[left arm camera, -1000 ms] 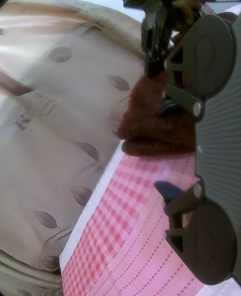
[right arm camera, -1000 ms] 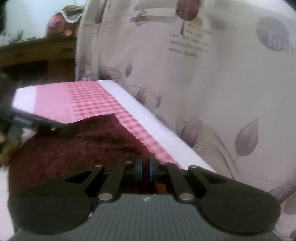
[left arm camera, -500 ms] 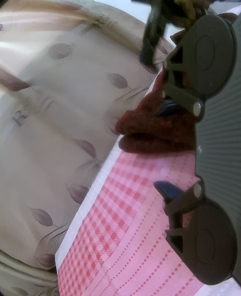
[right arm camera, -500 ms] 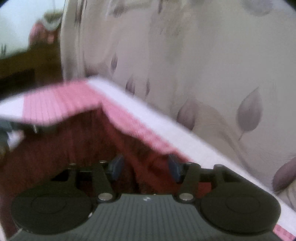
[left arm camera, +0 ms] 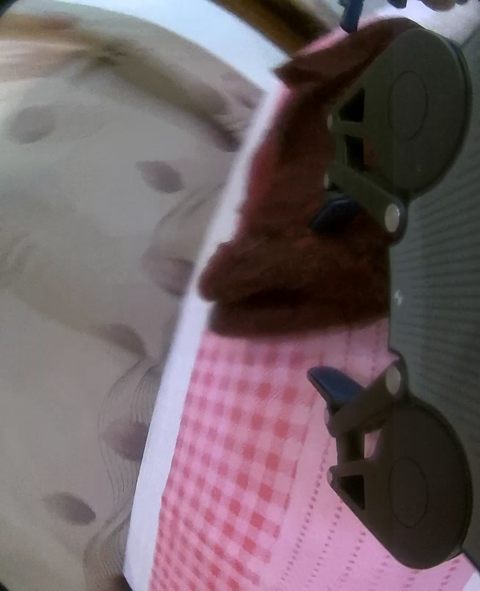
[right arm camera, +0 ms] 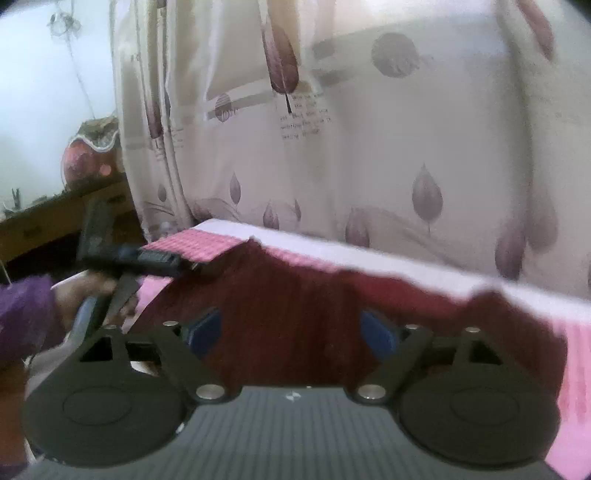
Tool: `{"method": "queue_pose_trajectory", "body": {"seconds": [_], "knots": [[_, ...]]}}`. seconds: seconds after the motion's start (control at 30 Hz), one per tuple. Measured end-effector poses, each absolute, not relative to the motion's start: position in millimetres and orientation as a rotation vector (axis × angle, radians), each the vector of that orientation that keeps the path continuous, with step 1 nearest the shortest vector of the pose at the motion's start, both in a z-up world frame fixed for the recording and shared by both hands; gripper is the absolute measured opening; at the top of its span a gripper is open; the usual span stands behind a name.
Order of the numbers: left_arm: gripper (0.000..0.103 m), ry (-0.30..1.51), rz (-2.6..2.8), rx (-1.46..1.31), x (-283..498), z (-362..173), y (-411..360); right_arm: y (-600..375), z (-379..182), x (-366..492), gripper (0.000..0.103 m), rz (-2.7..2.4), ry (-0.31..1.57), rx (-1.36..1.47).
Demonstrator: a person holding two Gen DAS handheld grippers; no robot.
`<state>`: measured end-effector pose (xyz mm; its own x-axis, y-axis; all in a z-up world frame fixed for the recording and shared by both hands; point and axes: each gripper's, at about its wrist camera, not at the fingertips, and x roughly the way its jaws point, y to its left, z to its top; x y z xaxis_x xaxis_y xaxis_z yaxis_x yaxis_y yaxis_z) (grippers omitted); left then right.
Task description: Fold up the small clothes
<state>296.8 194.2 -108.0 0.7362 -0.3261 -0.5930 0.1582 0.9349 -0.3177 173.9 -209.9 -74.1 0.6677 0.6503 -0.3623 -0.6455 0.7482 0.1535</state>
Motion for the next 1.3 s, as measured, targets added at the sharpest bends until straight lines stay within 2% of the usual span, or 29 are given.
{"method": "queue_pose_trajectory", "body": {"seconds": [0.23,0.43,0.63,0.93,1.07,1.17,1.27,1.3], "knots": [[0.081,0.737,-0.265,-0.158,321.0,-108.5,169.5,-219.3,-109.9,160.6,0.086,0.702,0.491,0.109],[0.082,0.739,-0.246,-0.1,329.3,-108.5,160.6,-214.4,-125.2,160.1,0.087,0.673,0.474,0.14],[0.083,0.736,-0.238,-0.051,331.2,-107.4,155.1,-210.5,-128.9,160.9,0.095,0.66,0.454,0.16],[0.083,0.733,-0.256,-0.055,332.5,-110.1,157.5,-217.9,-132.9,160.4,0.099,0.641,0.446,0.233],[0.082,0.769,-0.322,-0.175,341.9,-116.9,175.8,-220.3,-133.4,160.4,0.1,0.638,0.44,0.258],[0.076,0.761,-0.371,-0.208,344.2,-119.3,183.7,-221.6,-134.4,160.7,0.1,0.636,0.436,0.274],[0.063,0.76,-0.406,-0.25,345.1,-121.2,188.4,-223.6,-135.4,160.7,0.101,0.634,0.431,0.294],[0.053,0.761,-0.423,-0.274,345.7,-122.6,191.1,-224.3,-135.7,160.8,0.101,0.633,0.429,0.301]]}}
